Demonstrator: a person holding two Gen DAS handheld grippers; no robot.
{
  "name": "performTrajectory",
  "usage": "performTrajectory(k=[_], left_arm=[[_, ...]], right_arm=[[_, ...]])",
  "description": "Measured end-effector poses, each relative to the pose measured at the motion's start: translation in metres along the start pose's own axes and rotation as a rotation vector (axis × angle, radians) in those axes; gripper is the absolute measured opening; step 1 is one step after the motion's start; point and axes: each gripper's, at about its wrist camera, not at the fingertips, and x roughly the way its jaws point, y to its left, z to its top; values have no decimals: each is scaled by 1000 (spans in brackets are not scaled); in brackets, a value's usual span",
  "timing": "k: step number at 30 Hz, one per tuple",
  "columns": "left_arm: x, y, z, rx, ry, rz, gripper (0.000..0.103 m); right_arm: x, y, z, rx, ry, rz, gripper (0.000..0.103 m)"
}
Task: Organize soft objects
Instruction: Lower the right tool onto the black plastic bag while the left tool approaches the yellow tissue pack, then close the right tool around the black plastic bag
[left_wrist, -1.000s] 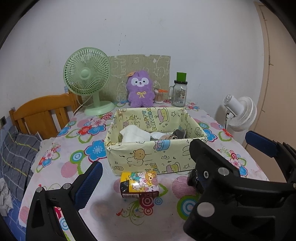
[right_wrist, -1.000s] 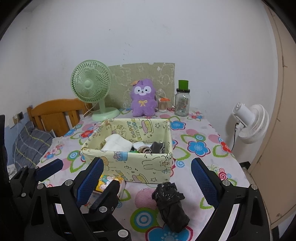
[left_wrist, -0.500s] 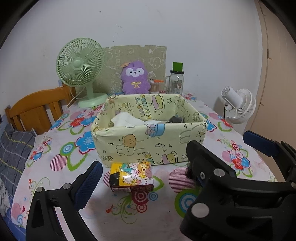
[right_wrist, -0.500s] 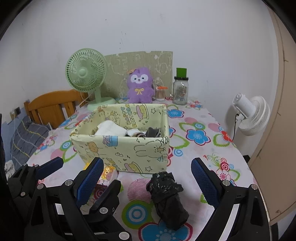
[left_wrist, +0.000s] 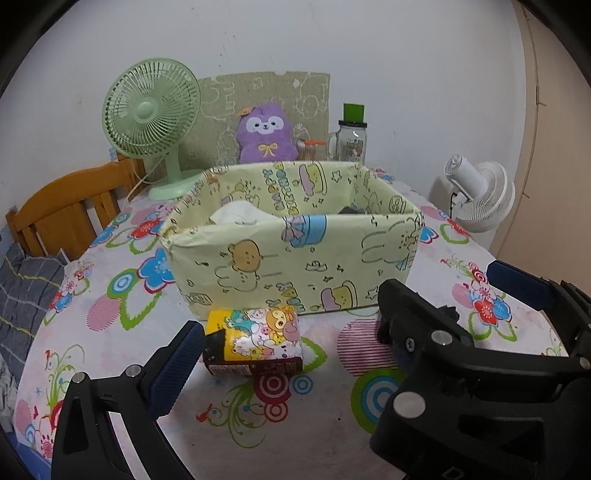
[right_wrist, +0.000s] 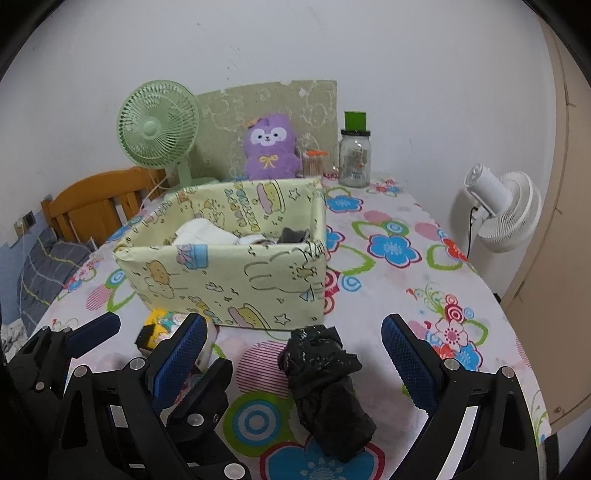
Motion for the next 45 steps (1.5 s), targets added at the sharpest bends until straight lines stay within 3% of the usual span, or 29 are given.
performTrajectory(k=[16, 26, 33, 40, 44, 45], left_arm=[[28, -9, -4, -12, 76, -31, 103], [42, -14, -7, 7, 106, -12, 103], [47, -18, -7, 22, 119, -10, 103], [51, -22, -7, 44, 130, 6, 103], [50, -25, -8, 62, 128, 2, 103], [49, -25, -8, 59, 127, -7, 103]], right_arm=[[26, -20, -7, 37, 51, -33, 97], [50, -29, -14, 67, 152, -20, 97], [57, -32, -17, 77, 171, -31, 97], [61, -29, -17, 65, 200, -4, 76], [58, -21, -16, 39, 211, 14, 53], [57, -19, -16, 34, 208, 16, 52]])
